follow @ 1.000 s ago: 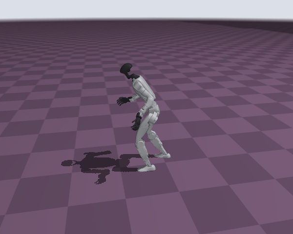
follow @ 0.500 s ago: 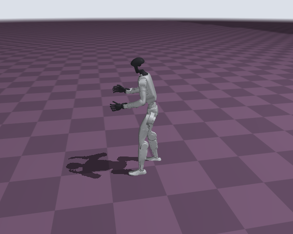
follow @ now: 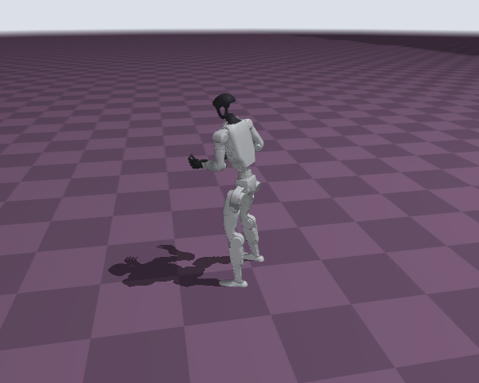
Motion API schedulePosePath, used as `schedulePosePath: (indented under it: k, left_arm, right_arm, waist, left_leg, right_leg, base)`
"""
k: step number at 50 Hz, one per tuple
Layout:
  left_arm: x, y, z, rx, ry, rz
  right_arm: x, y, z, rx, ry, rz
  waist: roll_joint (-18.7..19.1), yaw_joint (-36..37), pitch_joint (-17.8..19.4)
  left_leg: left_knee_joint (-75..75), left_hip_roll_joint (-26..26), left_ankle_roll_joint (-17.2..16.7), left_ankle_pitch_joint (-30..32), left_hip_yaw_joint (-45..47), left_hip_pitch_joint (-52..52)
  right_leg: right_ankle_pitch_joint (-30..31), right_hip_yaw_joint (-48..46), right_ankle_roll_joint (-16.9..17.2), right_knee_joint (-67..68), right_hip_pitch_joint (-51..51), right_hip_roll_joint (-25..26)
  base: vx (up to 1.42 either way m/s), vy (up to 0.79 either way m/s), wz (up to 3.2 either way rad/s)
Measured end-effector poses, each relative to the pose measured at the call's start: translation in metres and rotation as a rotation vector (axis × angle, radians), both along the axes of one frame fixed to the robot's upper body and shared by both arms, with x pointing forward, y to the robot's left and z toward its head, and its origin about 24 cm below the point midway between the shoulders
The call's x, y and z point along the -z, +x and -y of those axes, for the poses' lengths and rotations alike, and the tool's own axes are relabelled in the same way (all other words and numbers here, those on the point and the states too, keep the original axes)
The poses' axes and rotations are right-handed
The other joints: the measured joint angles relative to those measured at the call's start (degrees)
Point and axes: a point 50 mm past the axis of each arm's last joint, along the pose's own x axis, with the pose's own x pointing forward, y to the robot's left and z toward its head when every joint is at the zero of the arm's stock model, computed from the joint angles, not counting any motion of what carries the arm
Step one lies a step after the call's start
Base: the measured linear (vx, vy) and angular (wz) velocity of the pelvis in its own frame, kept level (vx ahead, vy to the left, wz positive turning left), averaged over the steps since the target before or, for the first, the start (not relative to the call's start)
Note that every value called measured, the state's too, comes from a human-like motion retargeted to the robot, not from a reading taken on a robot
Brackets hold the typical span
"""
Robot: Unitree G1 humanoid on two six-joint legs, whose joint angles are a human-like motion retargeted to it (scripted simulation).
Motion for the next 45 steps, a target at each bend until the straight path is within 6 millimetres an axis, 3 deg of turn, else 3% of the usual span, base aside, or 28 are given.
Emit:
schedulePosePath:
  k: [8,13,18,20,23,26,29,35,37,41,45]
  left_arm:
    - [-0.005,0.007,-0.015,-0.028,0.044,0.027]
    - [0.002,0.010,-0.030,-0.069,0.093,-0.012]
    - [0.003,0.004,-0.046,-0.075,0.077,-0.031]
    - [0.002,0.001,-0.055,-0.086,0.058,-0.034]
    - [0.011,-0.009,-0.070,-0.141,0.039,-0.069]
    - [0.031,-0.025,-0.082,-0.206,0.036,-0.142]
    - [0.047,-0.040,-0.089,-0.241,0.044,-0.202]
    - [0.051,-0.050,-0.103,-0.266,0.079,-0.209]
    - [0.048,-0.049,-0.109,-0.292,0.108,-0.196]
    - [0.044,-0.044,-0.119,-0.327,0.210,-0.171]
    - [0.039,-0.038,-0.127,-0.304,0.339,-0.144]
  right_arm:
    - [0.007,-0.003,-0.008,-0.057,-0.005,-0.033]
    - [0.009,0.000,-0.006,-0.047,-0.008,-0.054]
    - [-0.002,0.006,0.000,-0.063,-0.004,-0.029]
    - [-0.008,0.008,0.004,-0.068,-0.003,-0.010]
    - [-0.010,0.008,0.012,-0.046,-0.003,-0.009]
    - [-0.002,-0.002,0.023,-0.005,-0.005,-0.049]
    - [0.006,-0.013,0.034,0.023,-0.011,-0.091]
    - [0.010,-0.023,0.042,0.021,-0.005,-0.125]
    - [0.010,-0.020,0.040,0.016,0.002,-0.120]
    - [0.014,-0.013,0.027,-0.003,0.022,-0.123]
    - [0.025,-0.017,0.013,-0.003,0.043,-0.149]
  waist:
    - [3.9,0.3,-3.7]
    - [5.0,-1.1,-5.5]
    - [3.2,-5.6,-4.5]
    - [2.7,-7.5,-3.0]
    - [4.1,-8.7,-0.3]
    - [4.7,-8.5,0.4]
    - [4.7,-7.2,0.0]
    - [5.2,-1.4,0.3]
    - [4.9,-1.2,0.8]
    - [4.0,-4.5,1.6]
    - [2.2,-6.6,1.8]
  left_leg:
    - [-10.4,-2.6,-0.7,7.0,16.0,6.7]
    - [-5.4,-2.4,0.0,5.4,24.6,9.0]
    - [17.5,3.9,5.5,3.0,28.9,7.6]
    - [30.0,8.7,7.9,3.2,26.3,5.2]
    - [44.1,12.4,7.6,3.4,12.3,-1.4]
    - [47.6,6.8,5.3,0.6,-3.9,-6.2]
    - [43.9,1.1,4.7,-2.8,-13.9,-7.1]
    - [28.5,-6.1,4.9,-3.3,-31.2,-3.5]
    - [26.7,-6.3,4.4,-4.7,-32.6,-1.7]
    - [18.9,-4.3,4.0,-8.1,-26.4,3.0]
    - [7.3,-4.5,3.5,-6.6,-20.0,8.4]
  right_leg:
    - [8.4,-26.0,0.3,1.6,-0.6,-6.7]
    - [10.2,-20.3,1.8,-5.8,2.0,-4.8]
    - [9.3,-11.1,1.1,-3.8,3.4,-5.5]
    - [8.5,-8.0,0.7,-2.6,4.4,-4.7]
    - [8.6,-2.5,0.1,-2.1,5.6,-0.2]
    - [9.6,4.2,0.5,-2.6,5.9,2.3]
    - [11.0,11.1,1.1,-4.6,6.1,3.1]
    - [14.6,25.6,2.8,-10.4,6.1,5.2]
    - [15.5,29.3,3.4,-11.8,5.7,5.7]
    - [17.0,34.0,4.6,-14.0,4.4,6.1]
    - [17.5,26.1,4.6,-12.3,0.4,3.9]
  base:
    - [0.08,0.08,-1.84]
    - [0.17,-0.04,-1.61]
    - [0.18,-0.08,-1.32]
    - [0.16,-0.05,-1.49]
    - [0.15,0.02,-1.95]
    - [0.15,0.12,-2.18]
    - [0.13,0.18,-2.13]
    - [0.03,0.23,-2.40]
    - [-0.07,0.26,-1.93]
    - [-0.13,0.25,-1.13]
    - [-0.17,0.25,-1.07]
